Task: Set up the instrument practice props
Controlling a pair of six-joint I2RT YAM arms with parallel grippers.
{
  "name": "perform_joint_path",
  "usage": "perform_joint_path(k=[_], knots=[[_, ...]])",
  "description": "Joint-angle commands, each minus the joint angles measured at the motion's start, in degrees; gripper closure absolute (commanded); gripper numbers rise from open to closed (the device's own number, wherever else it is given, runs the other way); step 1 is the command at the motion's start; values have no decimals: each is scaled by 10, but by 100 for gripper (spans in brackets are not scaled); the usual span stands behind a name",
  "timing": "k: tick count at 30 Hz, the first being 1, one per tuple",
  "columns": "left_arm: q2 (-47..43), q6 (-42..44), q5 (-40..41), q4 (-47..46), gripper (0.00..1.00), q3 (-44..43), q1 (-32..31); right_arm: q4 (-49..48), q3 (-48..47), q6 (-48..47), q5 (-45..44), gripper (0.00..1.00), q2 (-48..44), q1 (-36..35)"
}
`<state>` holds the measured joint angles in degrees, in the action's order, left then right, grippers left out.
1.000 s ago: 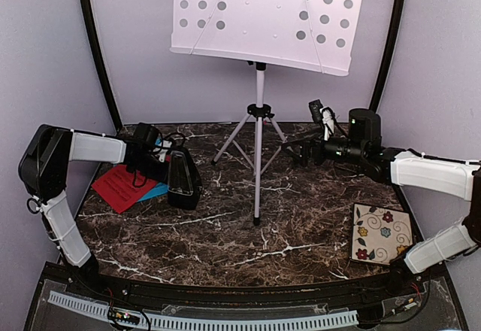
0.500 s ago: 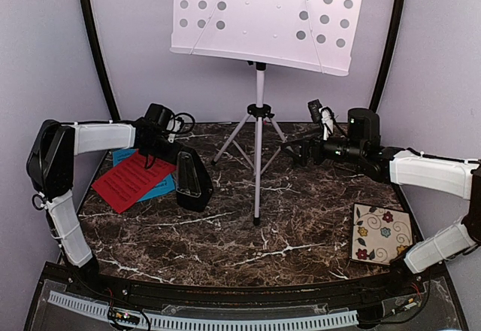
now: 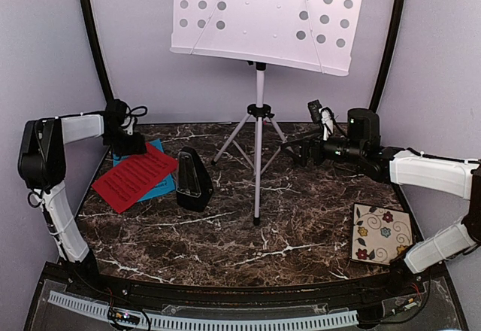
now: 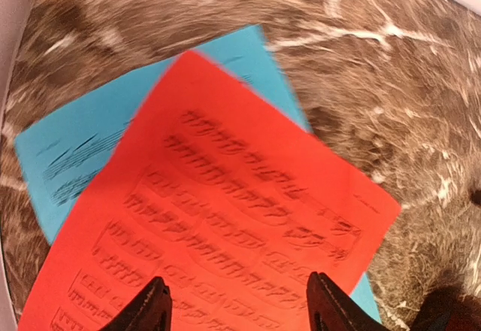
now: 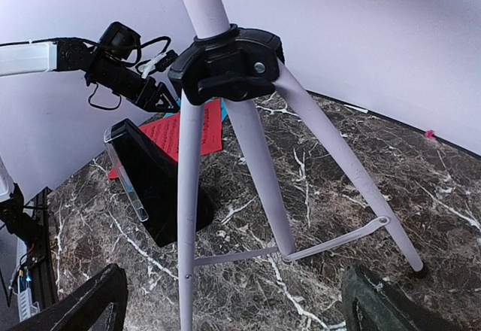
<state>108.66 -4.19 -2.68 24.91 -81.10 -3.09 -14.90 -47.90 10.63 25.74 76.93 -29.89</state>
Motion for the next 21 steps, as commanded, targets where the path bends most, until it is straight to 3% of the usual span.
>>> perform_joint_path(k=[1,6,11,21], knots=[[-95,-113,-51,-6,37,95,50,-17,3,6,-3,0,-8,5],[-202,-208,-30,-38,37,226,94,-36,12,16,6,0,-1,4],[-242,-268,6,-25,36,283,142,-38,16,15,10,0,-5,4],[-229,-314,14,-33,35,311,192,-44,36,13,5,0,-29,4]])
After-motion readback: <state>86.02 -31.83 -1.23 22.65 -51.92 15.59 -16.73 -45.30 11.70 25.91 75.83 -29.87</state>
